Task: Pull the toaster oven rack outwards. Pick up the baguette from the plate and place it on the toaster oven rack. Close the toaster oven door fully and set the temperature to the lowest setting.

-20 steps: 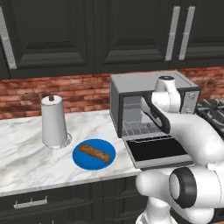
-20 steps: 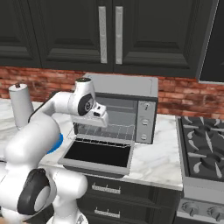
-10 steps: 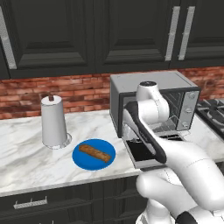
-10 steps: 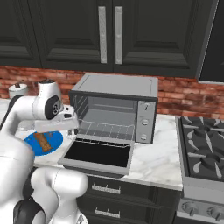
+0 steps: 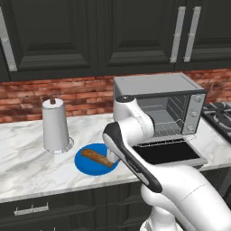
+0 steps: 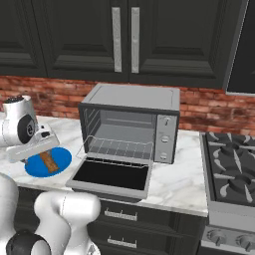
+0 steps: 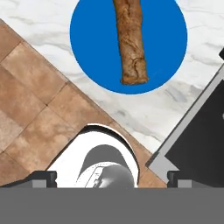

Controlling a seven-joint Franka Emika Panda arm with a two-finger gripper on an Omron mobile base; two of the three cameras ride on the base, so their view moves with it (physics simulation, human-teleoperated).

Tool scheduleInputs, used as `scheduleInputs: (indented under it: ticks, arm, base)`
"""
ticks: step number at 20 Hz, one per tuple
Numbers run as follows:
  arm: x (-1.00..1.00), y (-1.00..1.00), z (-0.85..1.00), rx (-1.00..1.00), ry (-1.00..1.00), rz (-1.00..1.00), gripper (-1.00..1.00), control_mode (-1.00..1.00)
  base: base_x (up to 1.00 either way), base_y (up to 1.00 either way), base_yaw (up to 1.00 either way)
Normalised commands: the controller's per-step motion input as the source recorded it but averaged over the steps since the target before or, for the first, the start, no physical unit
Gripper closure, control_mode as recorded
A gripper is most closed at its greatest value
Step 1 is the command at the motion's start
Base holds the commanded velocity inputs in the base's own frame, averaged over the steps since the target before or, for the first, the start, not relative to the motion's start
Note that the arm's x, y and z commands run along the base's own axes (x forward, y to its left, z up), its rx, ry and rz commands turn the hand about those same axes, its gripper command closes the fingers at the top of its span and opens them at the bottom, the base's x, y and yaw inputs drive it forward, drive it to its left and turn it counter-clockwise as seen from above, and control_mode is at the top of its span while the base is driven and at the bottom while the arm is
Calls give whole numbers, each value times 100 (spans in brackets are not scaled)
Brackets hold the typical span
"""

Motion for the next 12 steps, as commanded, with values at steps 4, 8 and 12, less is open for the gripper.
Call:
scheduleInputs:
  ticks: [4, 8, 12]
  arm:
    - [12, 21, -3, 0, 18, 7, -100, -100]
    - [48, 6, -12, 0, 17, 4, -100, -100]
    - [36, 16, -40, 0, 0, 1, -100, -100]
  base:
    - [0, 0, 0]
    - [0, 0, 0]
    - [0, 0, 0]
